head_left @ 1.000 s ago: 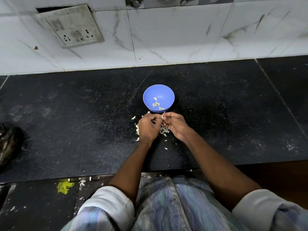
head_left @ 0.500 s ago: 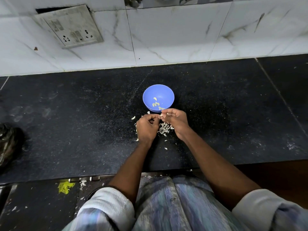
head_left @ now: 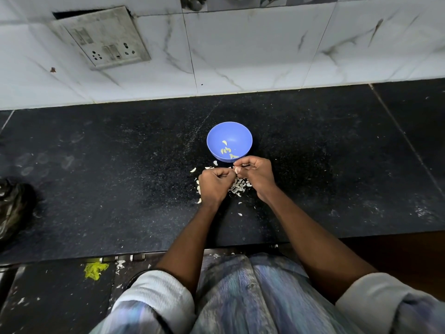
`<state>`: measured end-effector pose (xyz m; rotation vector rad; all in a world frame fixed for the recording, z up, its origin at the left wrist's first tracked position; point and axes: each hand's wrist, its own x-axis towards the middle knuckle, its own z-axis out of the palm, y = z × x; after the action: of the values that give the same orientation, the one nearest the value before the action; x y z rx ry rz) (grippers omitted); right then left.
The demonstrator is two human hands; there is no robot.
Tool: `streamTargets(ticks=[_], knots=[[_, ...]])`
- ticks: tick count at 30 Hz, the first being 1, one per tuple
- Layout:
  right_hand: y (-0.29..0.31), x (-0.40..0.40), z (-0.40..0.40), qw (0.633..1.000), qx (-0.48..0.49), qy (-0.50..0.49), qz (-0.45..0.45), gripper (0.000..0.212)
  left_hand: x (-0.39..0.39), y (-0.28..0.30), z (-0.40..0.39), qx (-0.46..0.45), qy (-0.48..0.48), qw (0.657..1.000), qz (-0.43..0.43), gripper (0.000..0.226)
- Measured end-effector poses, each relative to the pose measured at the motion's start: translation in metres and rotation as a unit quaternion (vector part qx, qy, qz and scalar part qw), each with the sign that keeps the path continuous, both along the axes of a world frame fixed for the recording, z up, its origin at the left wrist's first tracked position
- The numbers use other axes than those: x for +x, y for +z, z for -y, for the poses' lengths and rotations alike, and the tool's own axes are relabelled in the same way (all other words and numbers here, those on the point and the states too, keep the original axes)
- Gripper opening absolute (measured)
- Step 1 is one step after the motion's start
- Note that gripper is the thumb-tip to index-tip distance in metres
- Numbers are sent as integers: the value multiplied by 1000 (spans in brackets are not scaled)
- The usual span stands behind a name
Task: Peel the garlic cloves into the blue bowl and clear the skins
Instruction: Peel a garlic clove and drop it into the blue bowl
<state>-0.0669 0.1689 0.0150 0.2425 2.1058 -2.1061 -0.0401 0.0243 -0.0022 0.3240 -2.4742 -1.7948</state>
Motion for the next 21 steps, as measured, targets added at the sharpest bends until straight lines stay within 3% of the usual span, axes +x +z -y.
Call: streamTargets(ticks=[6,10,16,21], knots=[[-2,-3,0,1000,5,6,-1,19,-1,-2,1,-9,4,1000,-2,12],[-3,-2,1,1000,-13,15,8,27,-5,-11,4,-30,28,999,-12,36],[-5,-2,3,1000,-9,13,15,26,-3,-6,2,-10,24,1000,0,13],[-6,0,4,1000,-1,9,21,25,-3,-8,2,-22,19,1000,5,15]])
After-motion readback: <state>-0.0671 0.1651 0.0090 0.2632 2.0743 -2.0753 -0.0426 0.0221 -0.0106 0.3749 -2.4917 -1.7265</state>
